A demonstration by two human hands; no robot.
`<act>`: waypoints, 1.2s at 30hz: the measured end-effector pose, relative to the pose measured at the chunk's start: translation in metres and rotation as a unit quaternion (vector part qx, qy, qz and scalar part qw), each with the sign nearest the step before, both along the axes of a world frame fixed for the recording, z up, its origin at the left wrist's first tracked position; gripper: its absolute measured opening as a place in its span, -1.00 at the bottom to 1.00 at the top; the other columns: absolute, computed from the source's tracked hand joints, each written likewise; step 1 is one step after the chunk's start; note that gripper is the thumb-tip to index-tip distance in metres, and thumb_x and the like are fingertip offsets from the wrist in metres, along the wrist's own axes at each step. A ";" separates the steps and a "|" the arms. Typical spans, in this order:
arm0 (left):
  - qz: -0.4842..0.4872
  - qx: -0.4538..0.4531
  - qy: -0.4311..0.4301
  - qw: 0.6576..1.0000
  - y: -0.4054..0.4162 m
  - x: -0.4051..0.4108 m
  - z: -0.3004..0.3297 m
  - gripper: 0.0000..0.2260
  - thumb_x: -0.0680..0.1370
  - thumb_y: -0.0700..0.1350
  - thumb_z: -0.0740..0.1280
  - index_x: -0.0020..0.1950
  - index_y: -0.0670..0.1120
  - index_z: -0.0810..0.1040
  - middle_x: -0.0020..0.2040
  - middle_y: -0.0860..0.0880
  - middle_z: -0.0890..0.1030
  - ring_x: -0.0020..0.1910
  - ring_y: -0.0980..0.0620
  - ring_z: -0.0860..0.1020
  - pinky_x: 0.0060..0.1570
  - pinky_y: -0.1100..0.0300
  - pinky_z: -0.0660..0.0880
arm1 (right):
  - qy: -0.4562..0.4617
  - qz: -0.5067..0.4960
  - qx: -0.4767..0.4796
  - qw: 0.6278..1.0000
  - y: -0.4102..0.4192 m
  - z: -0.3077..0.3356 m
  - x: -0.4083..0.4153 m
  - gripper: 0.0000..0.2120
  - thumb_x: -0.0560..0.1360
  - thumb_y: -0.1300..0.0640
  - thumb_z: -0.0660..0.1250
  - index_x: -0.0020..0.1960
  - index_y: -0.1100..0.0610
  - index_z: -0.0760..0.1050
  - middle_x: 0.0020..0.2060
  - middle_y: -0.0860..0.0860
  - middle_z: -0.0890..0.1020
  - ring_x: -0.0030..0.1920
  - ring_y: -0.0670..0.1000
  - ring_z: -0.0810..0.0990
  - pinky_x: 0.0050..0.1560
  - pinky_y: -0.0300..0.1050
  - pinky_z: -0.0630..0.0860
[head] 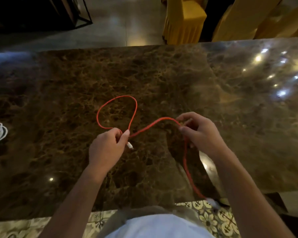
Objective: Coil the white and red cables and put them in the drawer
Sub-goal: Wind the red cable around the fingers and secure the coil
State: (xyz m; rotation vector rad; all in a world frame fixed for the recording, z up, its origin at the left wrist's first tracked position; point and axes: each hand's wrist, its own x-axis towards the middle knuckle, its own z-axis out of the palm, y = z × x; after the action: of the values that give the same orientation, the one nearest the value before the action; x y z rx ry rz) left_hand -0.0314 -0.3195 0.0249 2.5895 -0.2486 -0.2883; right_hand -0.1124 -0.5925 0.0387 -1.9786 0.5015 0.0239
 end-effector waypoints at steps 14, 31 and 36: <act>-0.031 -0.311 0.231 0.921 -0.007 -0.065 0.001 -0.73 0.52 0.24 0.46 0.16 0.17 0.65 0.10 -0.01 0.74 0.11 0.09 0.70 0.22 0.00 0.62 | -0.107 -0.118 0.560 0.813 0.054 0.050 0.039 -0.79 0.64 0.41 0.21 0.06 0.27 0.62 -0.30 0.09 0.63 -0.31 0.00 0.67 -0.34 -0.22 0.65; -0.079 -0.488 0.154 0.855 -0.004 -0.075 0.040 -0.66 0.72 -0.15 0.12 0.13 -0.17 0.70 0.03 -0.17 0.77 0.12 -0.18 0.72 0.20 -0.02 0.61 | -0.047 -0.054 -0.257 0.964 0.039 0.031 0.008 -0.80 0.54 -0.05 0.36 0.09 -0.03 0.67 -0.08 -0.01 0.71 -0.02 0.11 0.69 -0.02 -0.03 0.56; -0.103 -0.459 0.241 0.849 0.003 -0.081 0.050 -0.65 0.72 -0.05 0.14 0.16 -0.23 0.65 -0.55 -0.09 0.53 -0.25 -0.26 0.74 0.03 -0.05 0.61 | -0.250 0.009 -0.302 0.920 0.065 0.059 0.007 -0.84 0.54 0.02 0.44 0.06 0.05 0.68 -0.04 0.04 0.57 0.03 0.08 0.51 0.03 -0.09 0.41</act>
State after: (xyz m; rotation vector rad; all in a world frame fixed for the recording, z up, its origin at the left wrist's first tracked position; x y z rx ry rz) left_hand -0.1119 -0.3168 0.0750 1.4805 -0.3665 -0.6881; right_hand -0.1050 -0.5276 0.0979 -2.4690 0.1535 -0.6848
